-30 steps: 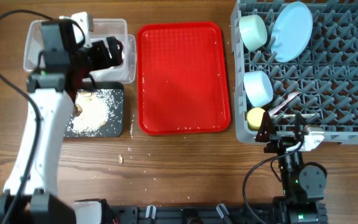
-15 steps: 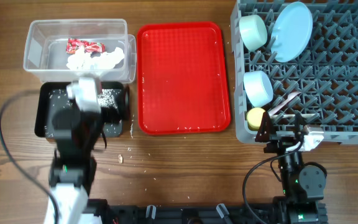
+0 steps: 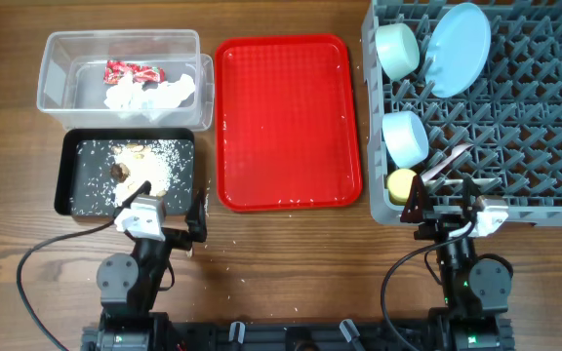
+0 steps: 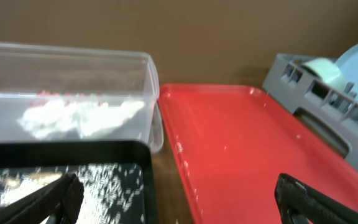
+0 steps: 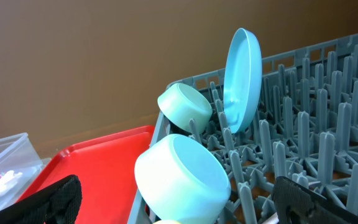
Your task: Sort waste into correct bins and load items into the dishwasher rack
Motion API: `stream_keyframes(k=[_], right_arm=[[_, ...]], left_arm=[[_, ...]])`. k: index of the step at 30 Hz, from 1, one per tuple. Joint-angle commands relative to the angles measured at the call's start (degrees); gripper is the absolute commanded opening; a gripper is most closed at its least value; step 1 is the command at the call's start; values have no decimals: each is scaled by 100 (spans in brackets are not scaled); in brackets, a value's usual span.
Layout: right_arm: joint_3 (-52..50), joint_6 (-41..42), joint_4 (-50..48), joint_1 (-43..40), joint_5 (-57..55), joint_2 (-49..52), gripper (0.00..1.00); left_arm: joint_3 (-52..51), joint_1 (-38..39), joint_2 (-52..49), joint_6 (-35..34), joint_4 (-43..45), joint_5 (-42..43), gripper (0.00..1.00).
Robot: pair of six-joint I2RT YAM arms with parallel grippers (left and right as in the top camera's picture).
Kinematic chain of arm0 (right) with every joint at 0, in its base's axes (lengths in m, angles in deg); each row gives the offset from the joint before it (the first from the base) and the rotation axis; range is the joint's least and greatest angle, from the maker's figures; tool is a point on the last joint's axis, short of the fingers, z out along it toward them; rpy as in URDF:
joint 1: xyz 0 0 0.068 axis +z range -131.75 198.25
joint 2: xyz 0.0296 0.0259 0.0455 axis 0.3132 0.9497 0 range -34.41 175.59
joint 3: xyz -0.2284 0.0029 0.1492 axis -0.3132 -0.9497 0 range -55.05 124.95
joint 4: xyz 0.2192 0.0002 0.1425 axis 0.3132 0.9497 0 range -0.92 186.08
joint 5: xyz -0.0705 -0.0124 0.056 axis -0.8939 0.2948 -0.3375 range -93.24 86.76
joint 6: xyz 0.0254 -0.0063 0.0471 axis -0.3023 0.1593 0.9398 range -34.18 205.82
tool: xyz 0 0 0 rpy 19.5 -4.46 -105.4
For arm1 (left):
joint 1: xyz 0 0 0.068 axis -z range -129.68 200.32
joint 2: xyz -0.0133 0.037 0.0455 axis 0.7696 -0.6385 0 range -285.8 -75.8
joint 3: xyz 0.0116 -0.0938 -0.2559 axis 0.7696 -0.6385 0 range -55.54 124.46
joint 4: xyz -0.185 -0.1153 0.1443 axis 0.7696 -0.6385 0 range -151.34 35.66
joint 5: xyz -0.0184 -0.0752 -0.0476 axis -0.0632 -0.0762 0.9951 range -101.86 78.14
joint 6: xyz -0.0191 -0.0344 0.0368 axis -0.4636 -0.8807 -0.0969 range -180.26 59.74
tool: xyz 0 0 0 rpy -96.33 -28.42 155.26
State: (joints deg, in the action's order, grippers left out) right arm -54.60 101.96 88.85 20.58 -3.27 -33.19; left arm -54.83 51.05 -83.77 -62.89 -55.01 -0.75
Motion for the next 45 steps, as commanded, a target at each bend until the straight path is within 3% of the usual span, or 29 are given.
stream_keyframes(k=[1, 45], right_arm=[[-15, -94, -17, 39, 57, -20, 100], [-15, -94, -17, 39, 57, -20, 100]], left_arm=[[-39, -76, 466, 61, -293, -68, 100], [-39, -90, 780, 50, -280, -52, 100]])
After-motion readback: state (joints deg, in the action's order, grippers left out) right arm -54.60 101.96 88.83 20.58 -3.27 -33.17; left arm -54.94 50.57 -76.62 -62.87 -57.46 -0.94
